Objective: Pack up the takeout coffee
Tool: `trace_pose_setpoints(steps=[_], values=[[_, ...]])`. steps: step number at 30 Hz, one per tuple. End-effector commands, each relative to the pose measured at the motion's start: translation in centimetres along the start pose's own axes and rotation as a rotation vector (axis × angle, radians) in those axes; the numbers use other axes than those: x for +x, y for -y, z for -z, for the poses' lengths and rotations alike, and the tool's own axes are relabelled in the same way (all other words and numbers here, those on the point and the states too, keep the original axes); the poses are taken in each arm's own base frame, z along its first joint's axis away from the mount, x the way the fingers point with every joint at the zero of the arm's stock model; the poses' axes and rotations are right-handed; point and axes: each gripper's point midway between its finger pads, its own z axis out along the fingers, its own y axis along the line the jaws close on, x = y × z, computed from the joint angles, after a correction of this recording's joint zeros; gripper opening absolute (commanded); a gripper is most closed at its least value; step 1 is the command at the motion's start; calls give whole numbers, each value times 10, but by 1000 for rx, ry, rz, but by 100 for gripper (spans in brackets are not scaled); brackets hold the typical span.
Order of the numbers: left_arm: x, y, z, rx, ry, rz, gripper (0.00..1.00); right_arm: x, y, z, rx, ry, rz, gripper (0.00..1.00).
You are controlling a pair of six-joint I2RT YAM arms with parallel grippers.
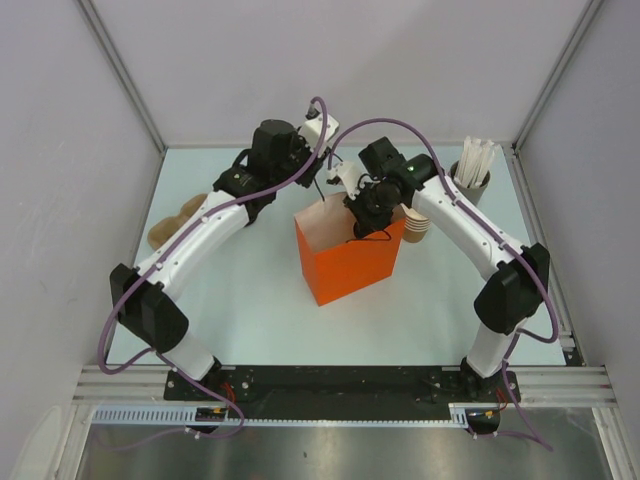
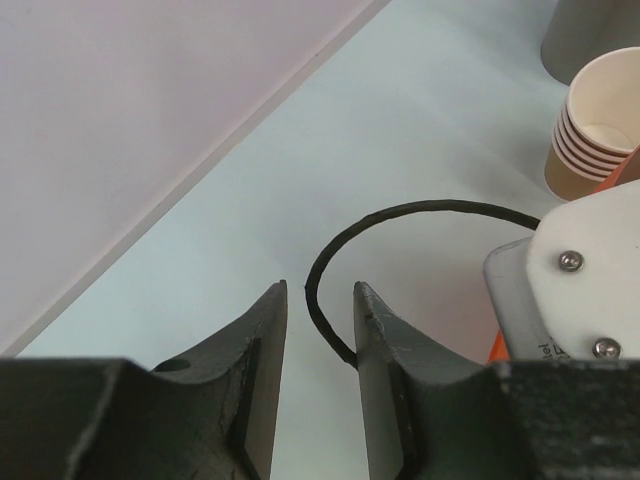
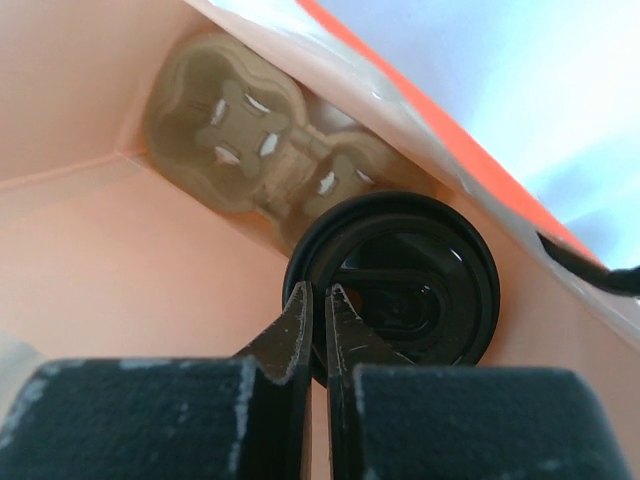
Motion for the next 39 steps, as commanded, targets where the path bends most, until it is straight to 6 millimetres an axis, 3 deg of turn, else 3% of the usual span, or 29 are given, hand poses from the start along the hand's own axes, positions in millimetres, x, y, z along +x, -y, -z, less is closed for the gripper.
trace_pose_setpoints(steps=[1, 16, 39], values=[[-5, -5, 1, -25, 28, 24, 37, -9, 10, 6, 36, 16, 22, 0], [-1, -25, -5, -139, 3, 47, 29, 7, 9, -5, 4, -22, 32, 0], [-1, -20, -5, -121, 13, 67, 29, 29, 7, -34, -40, -87, 25, 0]])
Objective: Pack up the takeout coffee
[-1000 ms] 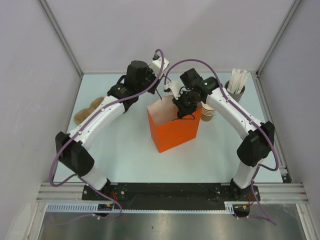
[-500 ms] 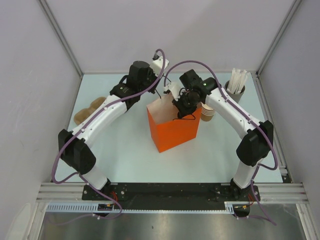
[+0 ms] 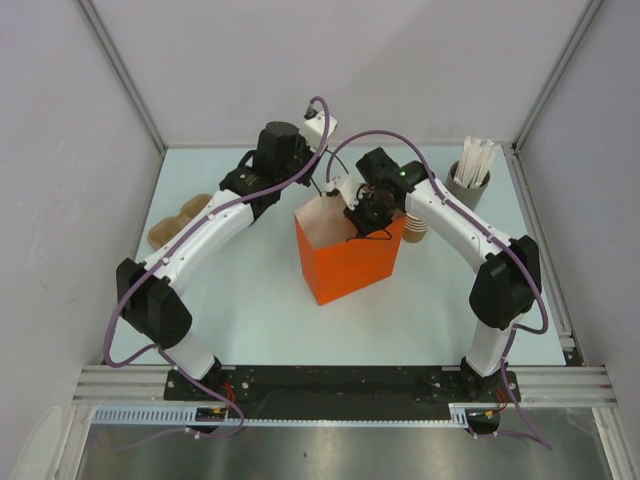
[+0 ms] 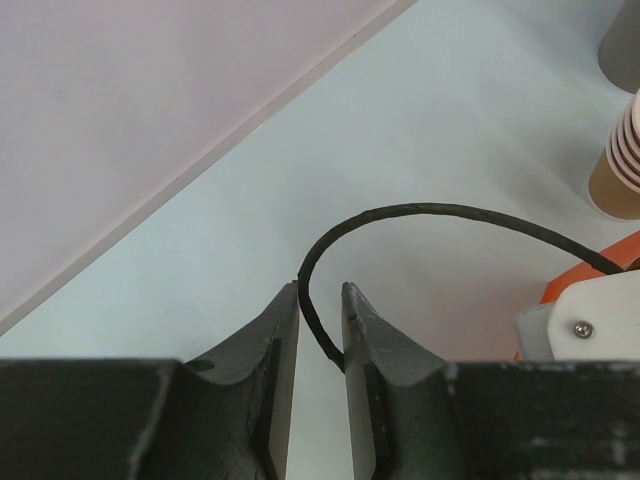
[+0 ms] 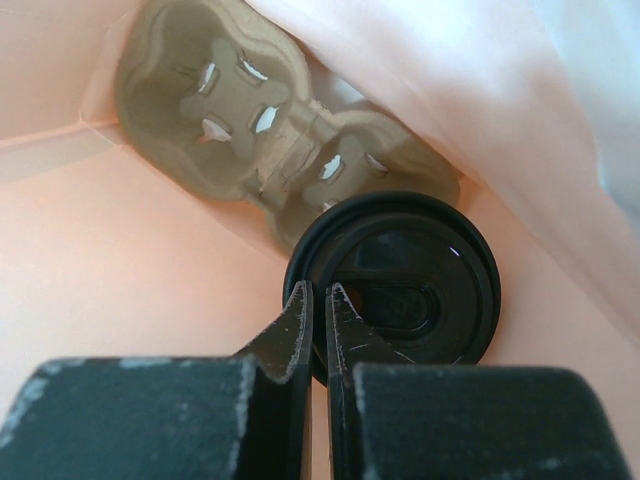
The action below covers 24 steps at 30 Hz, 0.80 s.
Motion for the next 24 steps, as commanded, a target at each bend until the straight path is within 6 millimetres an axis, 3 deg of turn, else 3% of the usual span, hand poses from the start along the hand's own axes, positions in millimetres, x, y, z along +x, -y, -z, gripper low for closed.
trace_pose_setpoints(steps=[1, 11, 24], values=[[-15, -6, 7, -21, 50, 32, 29, 3, 4, -5, 3, -4, 7, 0], [-11, -14, 5, -64, 15, 35, 26, 10, 4, -14, 3, -5, 20, 0], [3, -34, -8, -195, -57, 41, 20, 6, 4, -6, 10, 47, 34, 0]])
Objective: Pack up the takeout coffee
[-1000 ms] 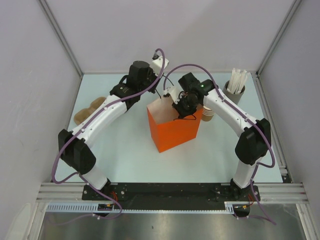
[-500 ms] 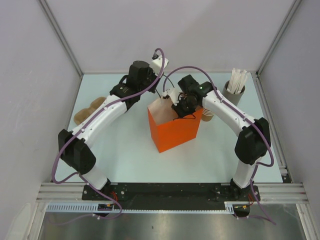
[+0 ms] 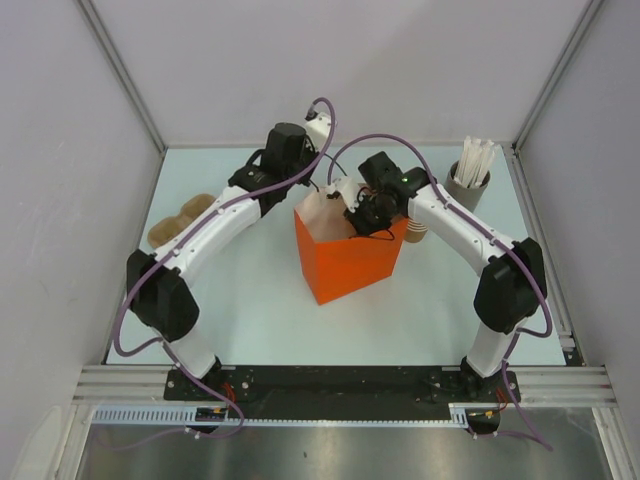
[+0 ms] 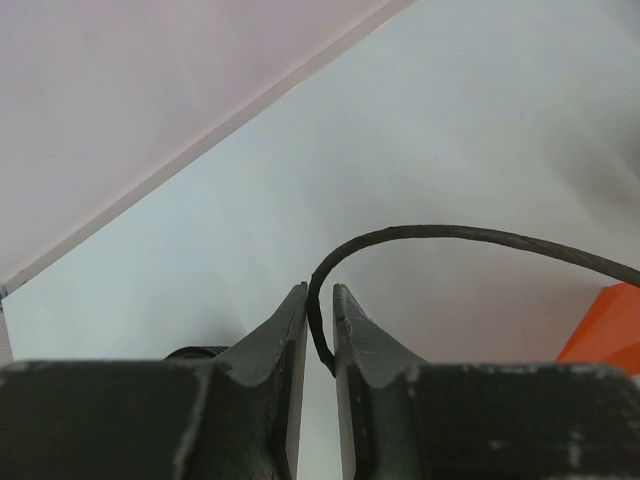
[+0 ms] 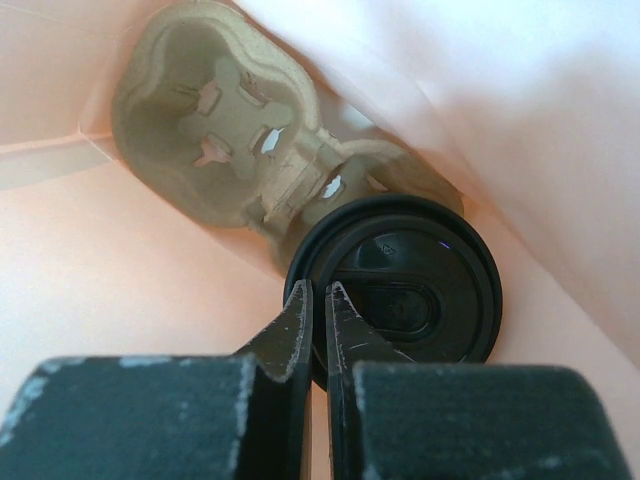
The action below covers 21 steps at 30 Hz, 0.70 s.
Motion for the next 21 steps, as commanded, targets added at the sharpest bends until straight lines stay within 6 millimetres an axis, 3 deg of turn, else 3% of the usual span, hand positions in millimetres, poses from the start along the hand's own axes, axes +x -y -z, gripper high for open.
trace_pose_setpoints(steps=[1, 7, 21], values=[[-17, -22, 3, -102, 21, 28, 20, 8, 3, 2, 7, -6, 11, 0], [-15, -28, -3, -141, 0, 24, 20, 10, 3, 1, 5, -8, 9, 0], [-39, -30, -1, -139, 55, 61, 22, 22, 3, -10, -12, -62, 8, 0]])
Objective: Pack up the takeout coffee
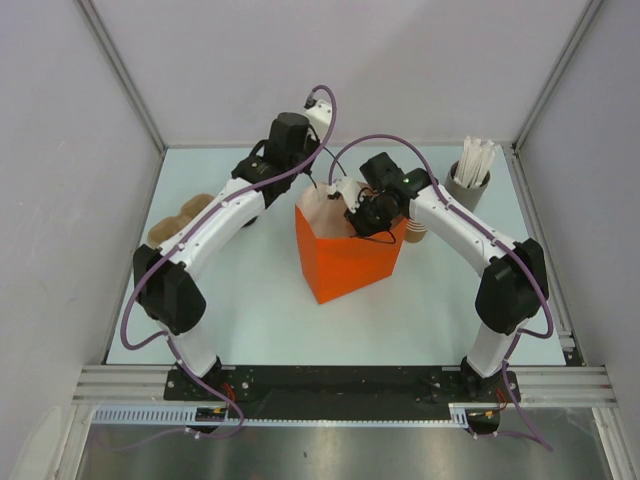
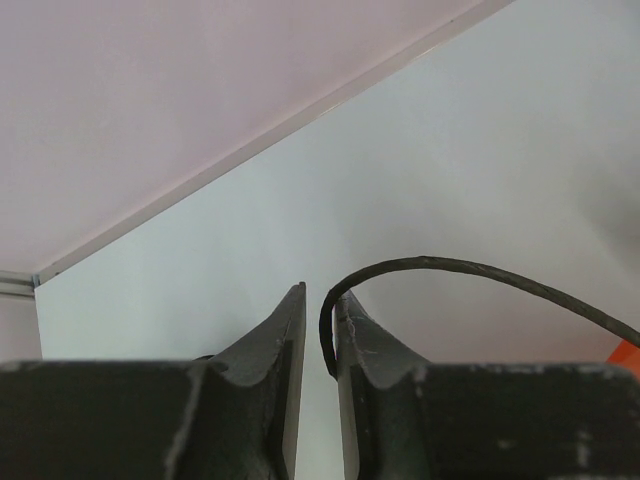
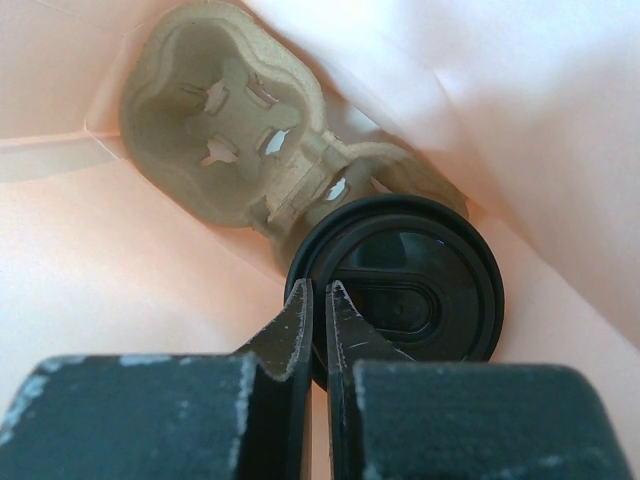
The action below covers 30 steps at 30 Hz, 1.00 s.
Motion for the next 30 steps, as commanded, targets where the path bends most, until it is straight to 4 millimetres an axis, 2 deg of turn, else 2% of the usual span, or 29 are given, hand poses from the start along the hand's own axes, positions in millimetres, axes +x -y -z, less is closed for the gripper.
trace_pose_setpoints(steps=[1, 13, 21, 30], values=[[-21, -11, 6, -38, 47, 46, 22, 21, 5, -9, 1, -78, 2, 0], [-27, -11, 12, -22, 85, 67, 22, 37, 0, -15, -44, -166, 3, 0], [-29, -10, 16, -12, 104, 74, 22, 23, 0, -4, -44, -165, 33, 0], [-33, -10, 22, -12, 132, 70, 22, 28, -4, -4, -56, -210, 48, 0]])
